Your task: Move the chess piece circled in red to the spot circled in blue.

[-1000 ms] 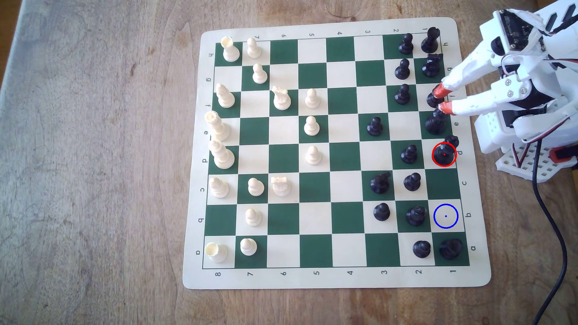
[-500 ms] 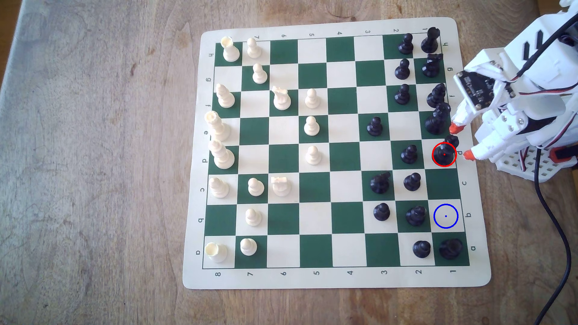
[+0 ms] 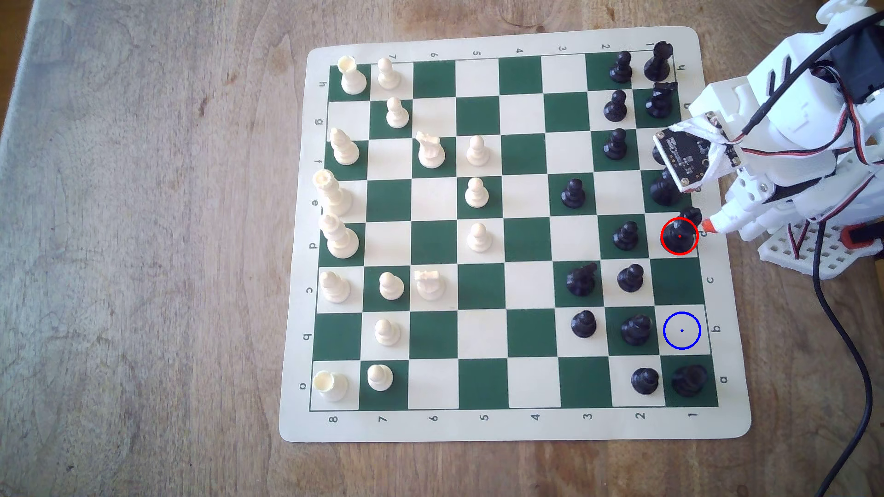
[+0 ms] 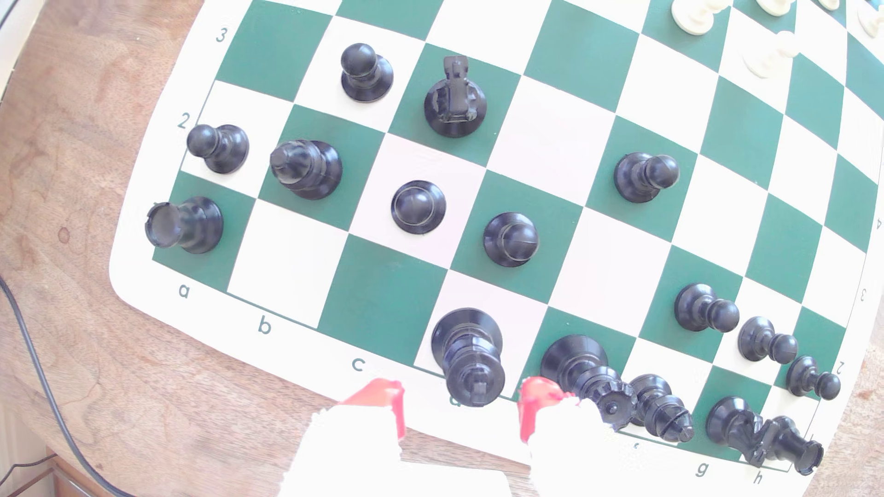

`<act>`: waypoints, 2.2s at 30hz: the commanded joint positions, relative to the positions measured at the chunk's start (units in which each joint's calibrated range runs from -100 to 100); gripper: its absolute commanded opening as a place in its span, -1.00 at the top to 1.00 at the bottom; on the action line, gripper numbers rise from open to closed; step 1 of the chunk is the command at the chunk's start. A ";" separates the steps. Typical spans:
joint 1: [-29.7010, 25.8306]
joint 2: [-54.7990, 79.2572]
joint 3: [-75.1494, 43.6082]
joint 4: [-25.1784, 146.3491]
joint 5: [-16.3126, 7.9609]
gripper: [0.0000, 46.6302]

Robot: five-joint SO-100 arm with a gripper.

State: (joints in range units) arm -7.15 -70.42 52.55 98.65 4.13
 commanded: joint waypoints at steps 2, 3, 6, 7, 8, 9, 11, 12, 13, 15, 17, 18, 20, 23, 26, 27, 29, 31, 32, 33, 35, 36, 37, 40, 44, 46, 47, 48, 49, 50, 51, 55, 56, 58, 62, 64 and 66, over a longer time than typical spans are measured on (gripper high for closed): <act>3.13 3.45 2.12 -0.12 1.86 0.42; 3.13 3.53 2.84 -0.45 1.86 0.41; 3.13 3.70 6.11 -2.99 2.00 0.29; 3.13 3.70 6.65 -3.40 2.15 0.26; 3.13 3.70 6.92 -3.72 2.20 0.25; 3.13 3.70 7.10 -4.05 2.25 0.24; 3.20 3.87 7.65 -4.54 2.34 0.24; 3.20 3.87 7.92 -4.62 2.39 0.24; 3.20 3.87 8.19 -4.71 2.39 0.24; 3.20 3.87 9.46 -5.20 2.39 0.26; 3.20 3.87 10.64 -5.69 2.39 0.28; 3.13 3.78 11.18 -6.02 2.39 0.29; 3.05 3.78 12.72 -6.84 2.39 0.32; 2.97 3.70 13.45 -7.41 2.30 0.33; 2.89 3.61 14.45 -7.90 2.39 0.34; 2.89 3.70 14.81 -8.31 2.39 0.35; 3.13 3.70 15.90 -9.21 2.39 0.38; 3.28 3.70 16.26 -9.87 2.34 0.39; 3.28 3.78 16.44 -10.36 2.25 0.40; 3.20 3.87 16.71 -10.52 2.25 0.41; 2.97 4.12 16.98 -10.93 2.15 0.43; 2.89 4.21 17.08 -11.09 2.10 0.45; 2.81 4.38 17.08 -11.18 2.05 0.48; 2.81 4.38 17.35 -11.18 2.05 0.50; 2.42 4.38 17.89 -10.77 2.00 0.54; 2.03 4.38 17.89 -10.60 2.00 0.57; 1.95 4.29 17.89 -10.52 1.95 0.60; 1.87 4.29 17.89 -10.44 1.95 0.62; 1.72 4.29 17.89 -10.36 1.95 0.64; 1.64 4.29 17.80 -10.19 1.95 0.65; 1.56 4.29 17.71 -10.03 1.90 0.66; 1.17 4.80 15.53 -8.88 1.27 0.79; 1.09 4.89 14.81 -8.39 1.17 0.80; 0.78 4.97 13.09 -7.24 0.93 0.82; -2.04 5.99 7.56 -4.05 -0.93 0.85; -3.52 7.35 3.93 -2.90 -1.95 0.86; -4.31 8.45 1.48 -2.49 -2.49 0.86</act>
State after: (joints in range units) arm -9.73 -63.97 62.68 94.82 2.71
